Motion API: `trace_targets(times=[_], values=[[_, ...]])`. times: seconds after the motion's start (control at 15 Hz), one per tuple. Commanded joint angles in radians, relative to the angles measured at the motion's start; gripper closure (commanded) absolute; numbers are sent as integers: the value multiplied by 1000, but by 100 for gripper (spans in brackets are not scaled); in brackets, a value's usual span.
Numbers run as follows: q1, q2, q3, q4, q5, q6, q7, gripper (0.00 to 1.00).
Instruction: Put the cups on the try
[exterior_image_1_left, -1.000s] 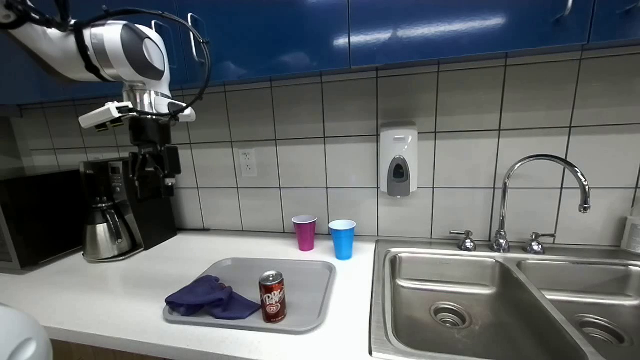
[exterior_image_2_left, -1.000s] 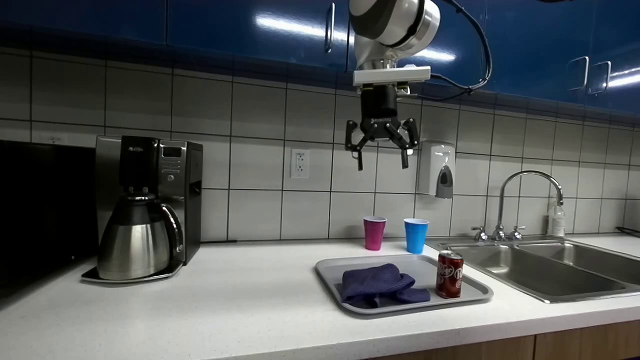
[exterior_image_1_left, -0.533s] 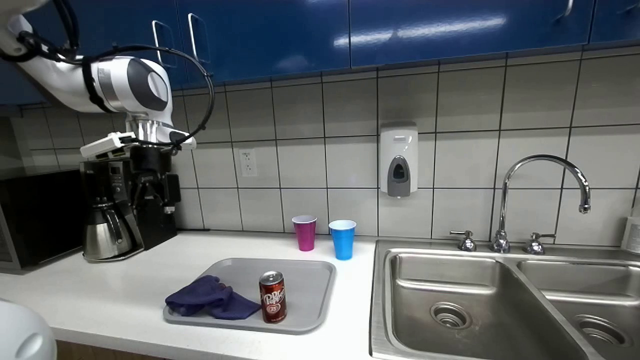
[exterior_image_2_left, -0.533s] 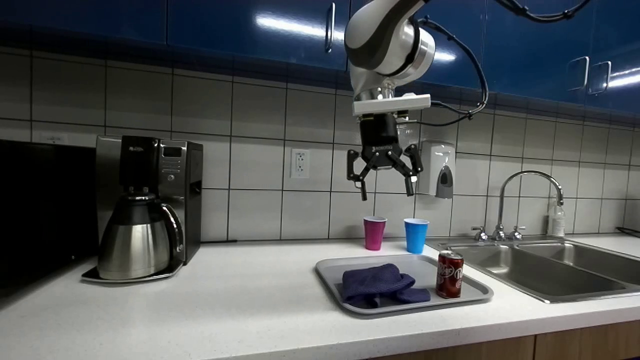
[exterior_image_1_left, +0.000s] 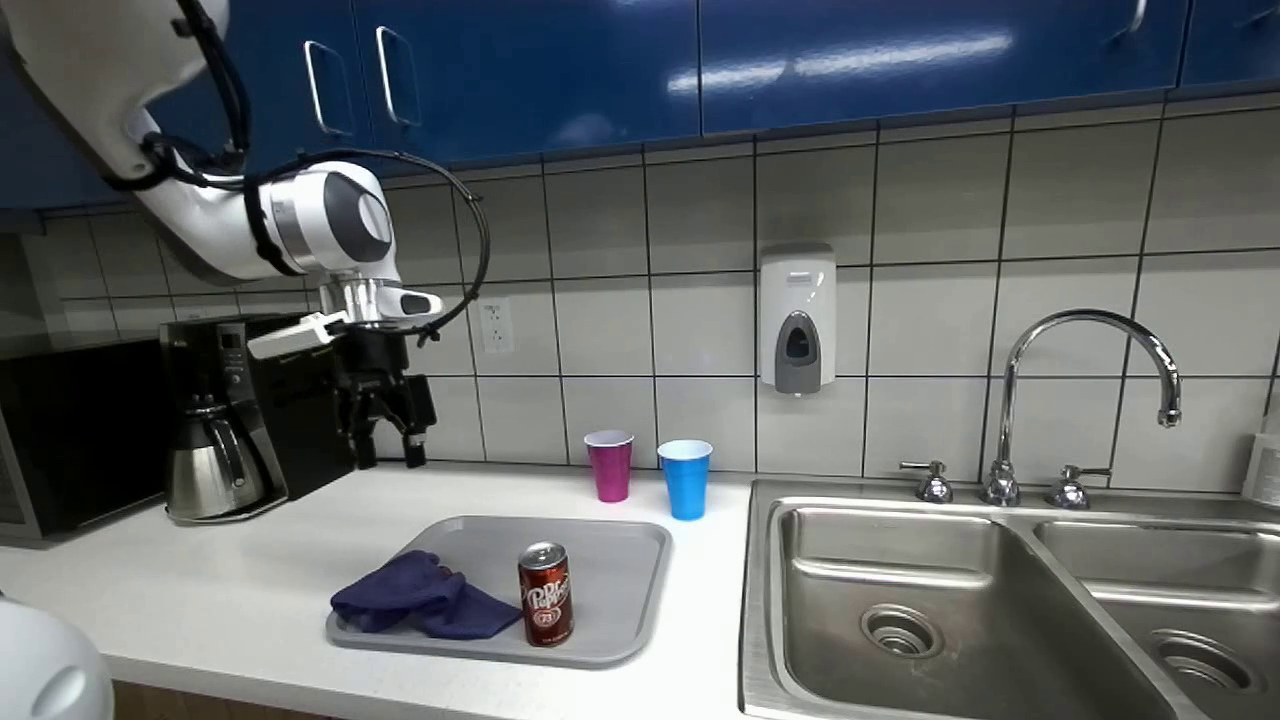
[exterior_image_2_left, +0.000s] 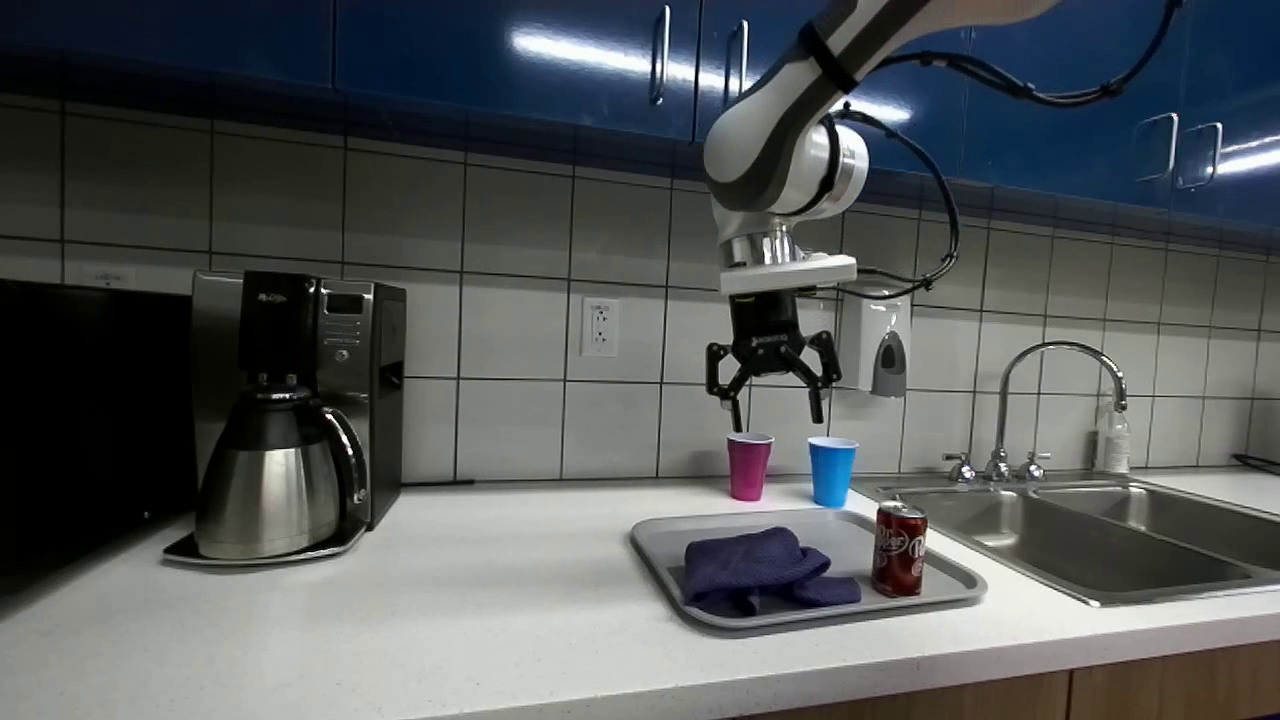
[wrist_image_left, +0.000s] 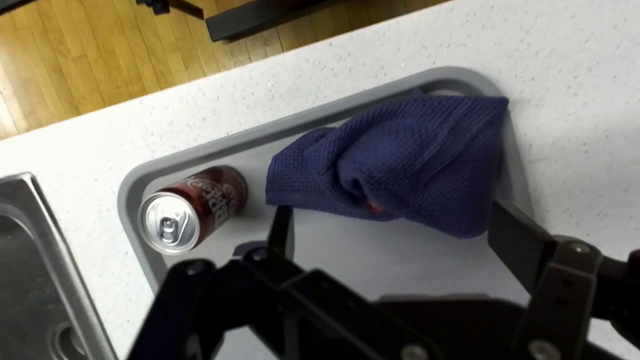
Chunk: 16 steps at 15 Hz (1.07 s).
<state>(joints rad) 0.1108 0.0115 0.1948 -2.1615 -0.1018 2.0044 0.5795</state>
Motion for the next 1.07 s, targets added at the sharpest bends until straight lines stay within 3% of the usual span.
trace_targets(times=[0.0, 0.47, 1.0], values=[[3, 110, -47, 83, -90, 44, 29, 0], [4, 295, -147, 267, -67, 78, 9, 0], [-7, 473, -212, 510, 19, 81, -9, 0]])
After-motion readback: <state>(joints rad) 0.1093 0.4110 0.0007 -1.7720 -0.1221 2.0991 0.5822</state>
